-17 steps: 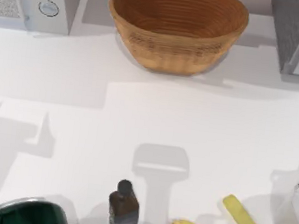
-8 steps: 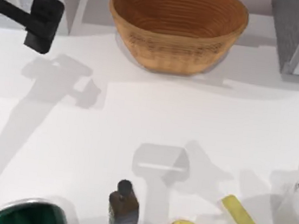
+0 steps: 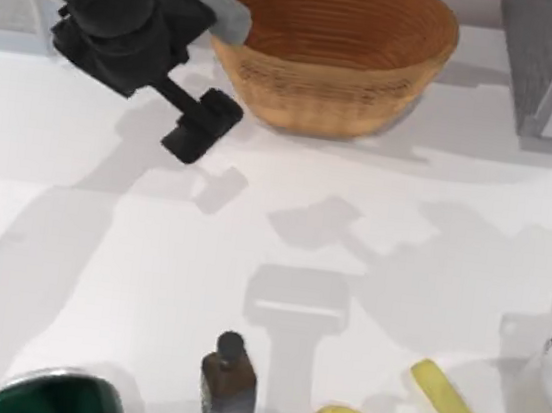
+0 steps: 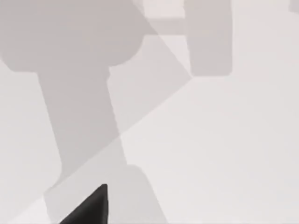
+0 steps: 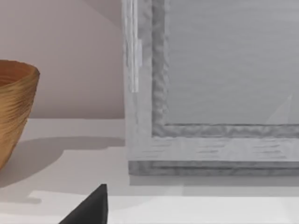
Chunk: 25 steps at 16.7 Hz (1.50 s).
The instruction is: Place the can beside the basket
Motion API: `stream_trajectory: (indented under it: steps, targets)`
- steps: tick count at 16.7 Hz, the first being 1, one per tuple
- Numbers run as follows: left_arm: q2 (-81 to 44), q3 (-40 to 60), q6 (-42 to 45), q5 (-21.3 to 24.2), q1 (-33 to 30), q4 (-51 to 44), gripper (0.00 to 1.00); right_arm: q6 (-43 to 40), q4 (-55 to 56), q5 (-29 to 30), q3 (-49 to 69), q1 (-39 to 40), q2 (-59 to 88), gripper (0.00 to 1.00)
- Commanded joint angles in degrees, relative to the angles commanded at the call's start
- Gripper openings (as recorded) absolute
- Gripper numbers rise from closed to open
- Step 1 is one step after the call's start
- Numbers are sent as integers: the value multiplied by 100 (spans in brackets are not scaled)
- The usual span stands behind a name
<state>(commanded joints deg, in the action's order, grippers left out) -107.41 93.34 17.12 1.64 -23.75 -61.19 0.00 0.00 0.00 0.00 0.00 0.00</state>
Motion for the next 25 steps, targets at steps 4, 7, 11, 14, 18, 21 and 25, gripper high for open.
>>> stream_trajectory:
  steps: [4,7,11,14,18,21,25]
  targets:
    - [-941,624,130,-86,-293,-925,100,0,0,0,0,0,0,100]
    - [-1224,954,173,-140,-383,-1194,100,0,0,0,0,0,0,100]
    - [-1271,1028,178,-154,-395,-1226,100,0,0,0,0,0,0,100]
    - [-1259,992,178,-149,-368,-1197,100,0,0,0,0,0,0,100]
    - [-1362,529,191,-154,-382,-633,100,0,0,0,0,0,0,100]
    - [-1468,102,191,-153,-385,-86,100,0,0,0,0,0,0,100]
    - [-1494,-4,191,-152,-386,29,100,0,0,0,0,0,0,100]
